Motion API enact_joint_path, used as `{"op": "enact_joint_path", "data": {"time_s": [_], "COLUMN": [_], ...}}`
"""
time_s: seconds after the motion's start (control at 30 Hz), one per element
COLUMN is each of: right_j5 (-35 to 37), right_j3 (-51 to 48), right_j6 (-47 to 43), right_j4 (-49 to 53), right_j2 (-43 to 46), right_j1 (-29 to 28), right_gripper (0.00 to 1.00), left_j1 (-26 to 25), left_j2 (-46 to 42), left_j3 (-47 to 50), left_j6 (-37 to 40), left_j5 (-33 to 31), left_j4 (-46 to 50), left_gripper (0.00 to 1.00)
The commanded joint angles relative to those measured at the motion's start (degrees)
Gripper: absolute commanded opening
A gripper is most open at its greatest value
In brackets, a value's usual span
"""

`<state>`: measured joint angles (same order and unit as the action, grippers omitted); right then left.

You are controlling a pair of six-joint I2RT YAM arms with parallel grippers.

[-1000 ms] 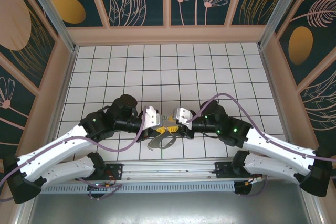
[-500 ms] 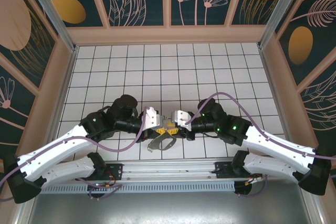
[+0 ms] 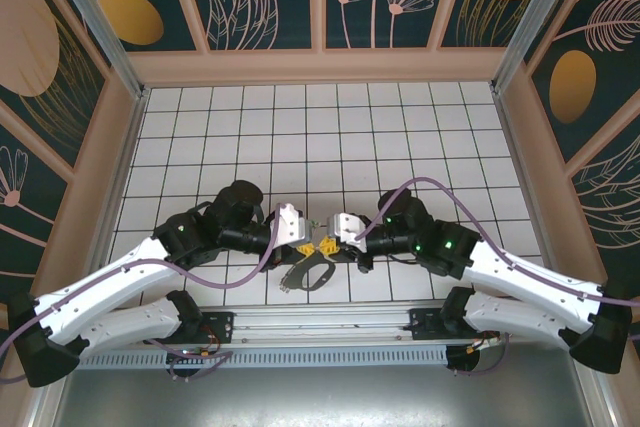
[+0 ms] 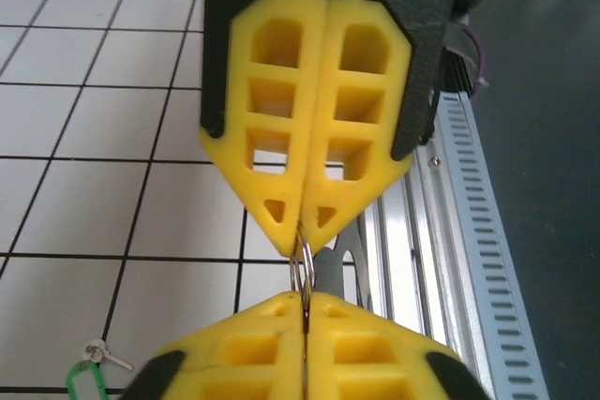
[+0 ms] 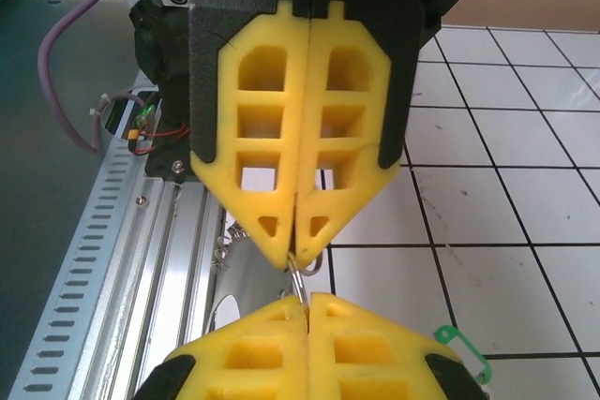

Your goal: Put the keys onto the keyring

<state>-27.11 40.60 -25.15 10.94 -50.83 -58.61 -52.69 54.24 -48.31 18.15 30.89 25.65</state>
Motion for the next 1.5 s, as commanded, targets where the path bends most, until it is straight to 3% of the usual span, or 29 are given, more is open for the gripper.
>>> {"op": "enact_joint_path", "data": {"time_s": [0.0, 0.07, 0.1, 0.17, 0.23, 0.5, 0.97, 1.47], "right_j5": [0.45, 1.33, 1.45, 1.45, 1.14, 0.72, 0.32, 0.39], "right_j3": [-1.74, -3.11, -4.03, -5.93, -7.75, -18.67, -25.70, -27.93], "right_j6": [1.95, 3.68, 4.69, 6.83, 8.81, 19.07, 26.19, 29.52], "right_j4": [-5.70, -8.55, -10.35, -14.28, -18.44, -42.33, -66.48, -76.57], "right_j2": [3.20, 4.02, 4.31, 4.66, 4.90, 7.89, 3.20, -1.55], "right_j1": [-0.32, 0.13, 0.37, 0.85, 1.25, 2.30, 4.44, 5.35], "right_gripper": [0.00, 0.00, 0.00, 0.00, 0.00, 0.00, 0.00, 0.00], "left_j1": [0.05, 0.07, 0.12, 0.11, 0.06, 0.05, 0.12, 0.11], "left_j2": [-3.54, -5.70, -6.72, -8.27, -9.51, -9.46, -6.92, -4.15], "left_j3": [1.46, 2.87, 3.50, 4.31, 5.18, 6.30, 6.24, 5.86], "left_j6": [-2.53, -3.70, -4.18, -4.71, -5.52, -7.34, -7.94, -8.18], "left_j5": [-2.86, -4.86, -6.32, -8.39, -9.67, -8.49, -5.43, -1.91], "left_j4": [-5.84, -8.18, -9.16, -10.60, -12.62, -15.85, -17.59, -20.56], "left_gripper": [0.34, 0.57, 0.77, 0.82, 0.80, 0.50, 0.47, 0.30]}}
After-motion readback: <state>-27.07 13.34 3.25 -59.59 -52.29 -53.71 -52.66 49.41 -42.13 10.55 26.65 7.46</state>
